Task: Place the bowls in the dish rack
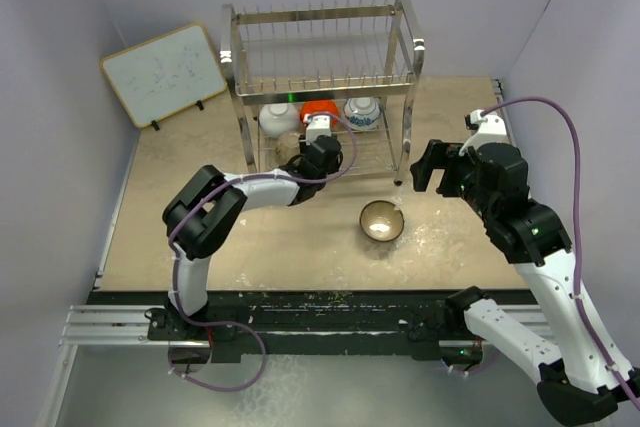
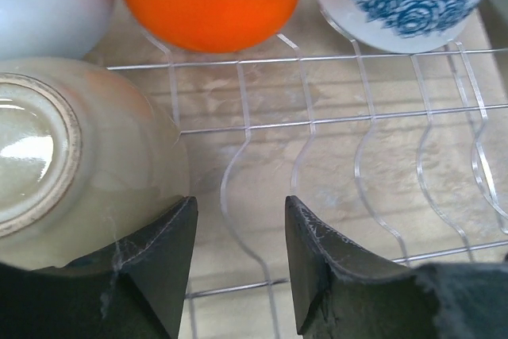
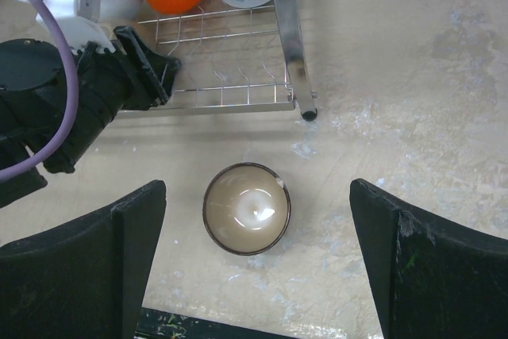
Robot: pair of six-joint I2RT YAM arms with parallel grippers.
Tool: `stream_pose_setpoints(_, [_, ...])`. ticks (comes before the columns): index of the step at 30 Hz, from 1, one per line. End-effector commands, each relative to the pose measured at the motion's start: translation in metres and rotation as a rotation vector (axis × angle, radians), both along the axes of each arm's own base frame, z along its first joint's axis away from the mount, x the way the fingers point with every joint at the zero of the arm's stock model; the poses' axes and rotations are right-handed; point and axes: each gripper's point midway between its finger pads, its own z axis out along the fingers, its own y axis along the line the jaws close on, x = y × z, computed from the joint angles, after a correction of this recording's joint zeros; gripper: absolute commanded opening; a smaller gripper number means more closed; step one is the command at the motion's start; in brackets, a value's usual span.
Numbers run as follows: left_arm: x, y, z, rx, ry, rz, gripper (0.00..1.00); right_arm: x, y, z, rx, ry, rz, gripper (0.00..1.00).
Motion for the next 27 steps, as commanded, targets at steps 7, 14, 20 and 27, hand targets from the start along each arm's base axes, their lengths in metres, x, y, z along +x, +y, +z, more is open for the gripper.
stream_pose_setpoints(7, [-0.012,0.012,0.049,-0.045,-0.119,-0.061,0.64,-0.001,-0.004,0.008,0.006,-0.033,-0.014,0.99])
stream_pose_setpoints(14, [-0.018,0.002,0.065,-0.059,-0.160,-0.153,0.68,-0.003,-0.006,0.008,0.004,-0.036,-0.018,0.99])
stream_pose_setpoints(20, [-0.037,-0.024,0.080,-0.095,-0.204,-0.342,0.68,-0.002,-0.006,0.009,0.001,-0.039,-0.018,0.99])
stream_pose_setpoints(27, [-0.081,-0.036,0.089,-0.119,-0.233,-0.501,0.68,-0.003,-0.007,0.009,-0.003,-0.039,-0.024,0.99])
